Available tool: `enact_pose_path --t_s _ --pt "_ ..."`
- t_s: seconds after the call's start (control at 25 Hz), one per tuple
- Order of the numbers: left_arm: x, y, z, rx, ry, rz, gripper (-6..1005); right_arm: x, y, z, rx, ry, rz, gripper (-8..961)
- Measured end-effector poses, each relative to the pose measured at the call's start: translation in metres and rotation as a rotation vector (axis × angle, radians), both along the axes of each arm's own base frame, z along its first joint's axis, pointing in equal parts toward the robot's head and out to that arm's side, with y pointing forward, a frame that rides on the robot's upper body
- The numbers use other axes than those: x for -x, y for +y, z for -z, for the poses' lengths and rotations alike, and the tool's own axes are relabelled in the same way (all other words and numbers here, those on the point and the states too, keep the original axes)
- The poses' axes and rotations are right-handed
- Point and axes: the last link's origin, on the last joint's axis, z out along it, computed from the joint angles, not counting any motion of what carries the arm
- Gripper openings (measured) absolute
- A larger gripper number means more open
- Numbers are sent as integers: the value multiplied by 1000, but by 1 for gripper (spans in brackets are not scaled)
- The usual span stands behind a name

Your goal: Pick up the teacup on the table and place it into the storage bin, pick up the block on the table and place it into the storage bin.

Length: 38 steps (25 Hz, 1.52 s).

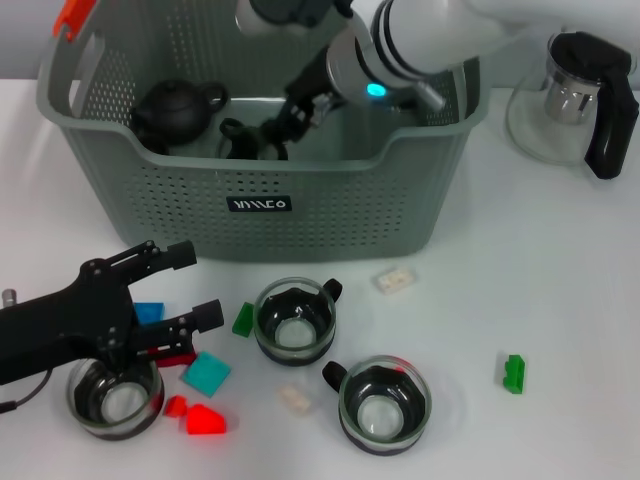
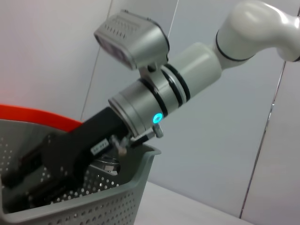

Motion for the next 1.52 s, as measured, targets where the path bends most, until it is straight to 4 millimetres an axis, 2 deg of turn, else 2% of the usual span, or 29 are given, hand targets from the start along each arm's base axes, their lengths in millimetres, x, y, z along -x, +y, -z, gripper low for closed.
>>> enact_pose_path --t_s 0.08,0.2,0.32,0.44,0.6,0.68,0.84,1.0,1.16,1.24,1.36,1.52 --pt "1 0 0 -1 0 -3 872 9 5 -10 -17 55 1 539" --pt "1 -1 -1 -2 1 -5 872 25 12 -34 -36 183 5 637" --pt "1 -1 -1 -3 0 -5 872 32 12 -73 -57 349 -6 734" --pt "1 -1 -2 -4 0 -3 872 24 -1 -108 -41 491 -35 730" --pt "-1 2 -2 -3 -2 5 873 -1 -35 -149 68 717 -131 724" --pt "-2 4 -2 -3 -1 8 873 -24 -59 -167 145 855 -238 722" --pt "-3 5 -2 -4 -1 13 872 -79 -102 -179 235 1018 -377 718" --pt "-4 6 -2 -4 -1 19 871 -117 -141 -175 363 967 -429 716" --pt "-4 8 -4 -4 5 18 871 -130 -163 -181 464 802 -404 715" --pt "-2 6 -5 1 15 16 870 -128 -164 -185 489 688 -345 714" --pt "4 0 -7 18 40 11 870 -112 -159 -188 498 507 -271 713" --pt "13 -14 -14 49 88 10 869 -85 -147 -176 534 278 -215 712"
